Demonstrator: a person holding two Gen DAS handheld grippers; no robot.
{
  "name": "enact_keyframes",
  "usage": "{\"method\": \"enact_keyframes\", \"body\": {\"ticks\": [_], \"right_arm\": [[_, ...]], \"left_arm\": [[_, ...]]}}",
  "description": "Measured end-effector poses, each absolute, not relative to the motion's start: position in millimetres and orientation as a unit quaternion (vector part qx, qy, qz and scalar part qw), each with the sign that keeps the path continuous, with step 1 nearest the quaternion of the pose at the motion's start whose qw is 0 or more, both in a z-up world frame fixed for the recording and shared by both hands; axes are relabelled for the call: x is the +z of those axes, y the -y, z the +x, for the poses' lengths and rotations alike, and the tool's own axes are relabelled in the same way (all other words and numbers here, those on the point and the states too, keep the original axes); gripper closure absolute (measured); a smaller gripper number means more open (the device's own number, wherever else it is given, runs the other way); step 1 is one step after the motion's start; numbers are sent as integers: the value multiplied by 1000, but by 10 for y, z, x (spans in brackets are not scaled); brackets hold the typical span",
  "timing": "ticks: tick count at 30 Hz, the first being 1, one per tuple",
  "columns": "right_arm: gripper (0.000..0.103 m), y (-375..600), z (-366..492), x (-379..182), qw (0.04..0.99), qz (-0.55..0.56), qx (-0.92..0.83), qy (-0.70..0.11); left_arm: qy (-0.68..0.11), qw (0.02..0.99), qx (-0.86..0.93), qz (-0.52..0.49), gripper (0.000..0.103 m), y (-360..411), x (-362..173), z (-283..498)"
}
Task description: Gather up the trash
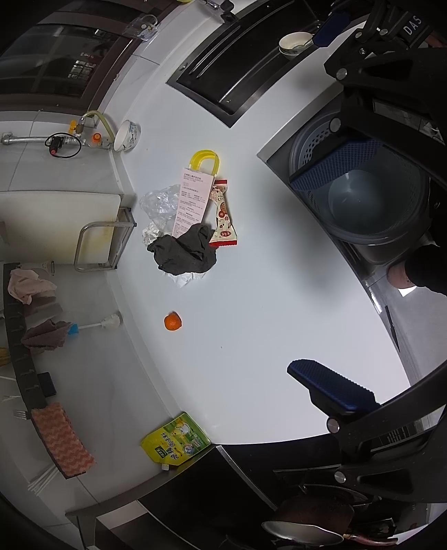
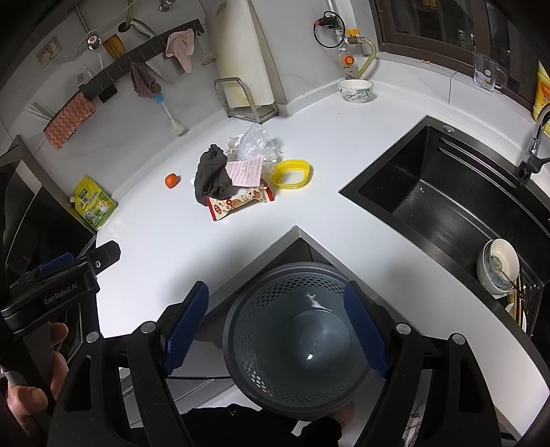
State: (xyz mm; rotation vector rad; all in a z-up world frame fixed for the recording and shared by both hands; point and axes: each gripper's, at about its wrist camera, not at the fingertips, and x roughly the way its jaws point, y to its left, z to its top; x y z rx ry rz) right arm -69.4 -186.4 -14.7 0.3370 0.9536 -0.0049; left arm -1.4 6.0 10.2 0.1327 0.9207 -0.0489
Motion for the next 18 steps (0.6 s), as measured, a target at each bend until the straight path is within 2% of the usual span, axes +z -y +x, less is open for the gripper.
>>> {"method": "enact_keyframes", "body": {"ticks": [18], "right_arm": [[26, 1851, -712, -137, 875, 161, -3, -456]], "left_arm": [[-443, 894, -24, 64, 6, -84, 103, -31]]}}
